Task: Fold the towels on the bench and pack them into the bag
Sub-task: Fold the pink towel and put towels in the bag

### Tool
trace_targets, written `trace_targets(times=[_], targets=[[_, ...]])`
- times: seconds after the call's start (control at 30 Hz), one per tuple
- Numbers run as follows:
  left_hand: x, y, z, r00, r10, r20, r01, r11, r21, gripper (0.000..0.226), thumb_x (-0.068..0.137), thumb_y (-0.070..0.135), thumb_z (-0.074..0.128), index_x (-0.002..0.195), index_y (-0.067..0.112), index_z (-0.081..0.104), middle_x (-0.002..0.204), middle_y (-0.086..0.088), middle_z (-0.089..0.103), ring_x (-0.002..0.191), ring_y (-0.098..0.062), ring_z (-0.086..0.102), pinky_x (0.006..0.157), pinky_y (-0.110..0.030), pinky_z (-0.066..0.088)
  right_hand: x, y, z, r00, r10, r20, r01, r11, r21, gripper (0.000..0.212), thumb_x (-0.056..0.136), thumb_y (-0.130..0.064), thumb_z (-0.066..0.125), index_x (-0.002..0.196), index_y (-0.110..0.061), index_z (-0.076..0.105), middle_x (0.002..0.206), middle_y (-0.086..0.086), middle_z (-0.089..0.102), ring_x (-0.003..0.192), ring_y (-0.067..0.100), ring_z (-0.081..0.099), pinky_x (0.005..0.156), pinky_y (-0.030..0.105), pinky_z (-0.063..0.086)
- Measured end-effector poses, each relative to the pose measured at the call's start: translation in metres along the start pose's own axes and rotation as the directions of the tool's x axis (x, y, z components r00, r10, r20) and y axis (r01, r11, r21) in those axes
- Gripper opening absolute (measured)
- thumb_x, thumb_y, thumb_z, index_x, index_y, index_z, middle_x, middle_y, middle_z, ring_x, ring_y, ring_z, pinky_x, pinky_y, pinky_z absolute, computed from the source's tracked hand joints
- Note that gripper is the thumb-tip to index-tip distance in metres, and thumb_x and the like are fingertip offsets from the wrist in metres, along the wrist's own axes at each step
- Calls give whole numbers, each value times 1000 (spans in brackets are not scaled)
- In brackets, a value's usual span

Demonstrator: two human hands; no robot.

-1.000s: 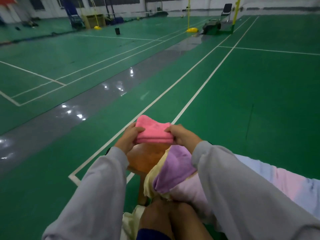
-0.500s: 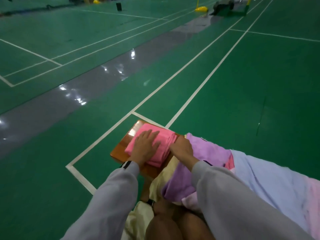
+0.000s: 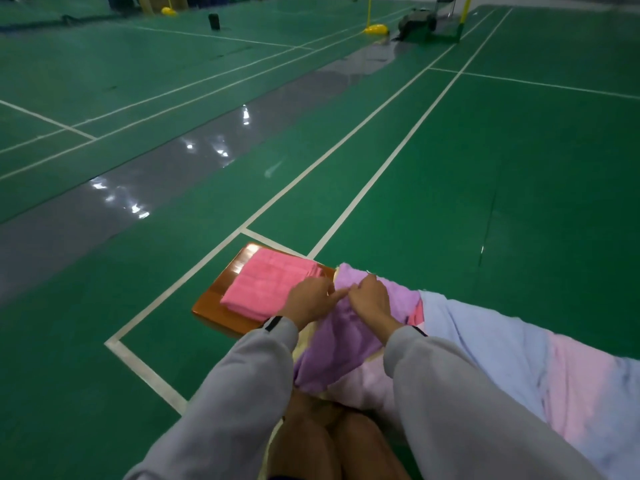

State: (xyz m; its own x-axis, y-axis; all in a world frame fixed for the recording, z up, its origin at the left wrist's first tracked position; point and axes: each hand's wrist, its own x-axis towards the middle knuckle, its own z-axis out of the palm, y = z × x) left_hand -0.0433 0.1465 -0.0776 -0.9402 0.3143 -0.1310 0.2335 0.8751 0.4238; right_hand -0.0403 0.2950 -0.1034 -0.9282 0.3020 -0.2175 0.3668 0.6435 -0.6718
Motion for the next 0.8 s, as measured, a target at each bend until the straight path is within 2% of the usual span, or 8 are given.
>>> trace_targets(times=[0.23,0.3,0.4,0.5,0.6,0.67,0.73,0.8], targets=[[-7,32,1,979,-86,187,90,996,-9,25,103,29,52,88,11,62,96,-11,63,99,-29,64,82,-34,48,-16,14,-51,998,56,24,-55,997,-46,30,81,-15,55,107,-1,61,114,20,65,94,33,59,73,30,40],[-6,29,-4,978,-122,169,158,963,-220,26,101,28,52,88,9,64,99,-8,67,95,-29,64,82,-36,52,-13,25,-58,992,118,48,-114,990,-79,38,78,-22,55,110,-2,63,119,21,64,101,36,61,78,32,46],[-11,44,-24,984,-143,109,179,716,-675,27,96,25,51,94,4,68,98,-10,72,91,-28,67,82,-41,56,-19,30,-71,977,162,140,-152,985,-75,45,80,-27,57,121,-8,66,127,17,66,116,32,62,95,32,49],[-21,83,-55,990,-134,48,112,526,-843,21,106,25,47,96,8,56,91,-12,55,89,-24,51,80,-40,49,-29,27,-83,961,187,205,-211,973,98,29,92,-29,57,107,-9,72,120,14,70,112,30,64,97,34,51],[-31,124,-77,996,-84,7,34,330,-943,22,108,29,49,100,9,55,95,-12,57,90,-25,56,85,-40,56,60,87,-51,942,291,169,-334,868,366,51,70,-56,60,96,-14,71,106,15,72,92,35,69,85,48,60],[-39,152,-90,998,-61,-21,-7,220,-975,22,107,31,49,102,10,55,95,-11,59,87,-23,60,84,-39,58,71,91,-55,918,315,240,-393,651,650,74,59,-90,59,93,-25,66,92,16,69,82,38,66,84,54,55],[-42,174,-101,995,-83,-63,-45,206,-978,24,107,32,50,105,10,56,99,-13,61,88,-26,62,84,-43,60,1,47,-92,932,131,339,-363,393,845,82,64,-93,61,108,-25,72,101,17,75,93,37,73,83,56,58],[-44,188,-109,992,-94,-81,-61,202,-977,26,106,32,51,108,7,59,106,-19,61,95,-32,62,94,-52,58,-67,-3,-148,937,61,344,-344,330,879,86,72,-88,60,121,-19,73,112,18,74,104,36,72,87,56,58]])
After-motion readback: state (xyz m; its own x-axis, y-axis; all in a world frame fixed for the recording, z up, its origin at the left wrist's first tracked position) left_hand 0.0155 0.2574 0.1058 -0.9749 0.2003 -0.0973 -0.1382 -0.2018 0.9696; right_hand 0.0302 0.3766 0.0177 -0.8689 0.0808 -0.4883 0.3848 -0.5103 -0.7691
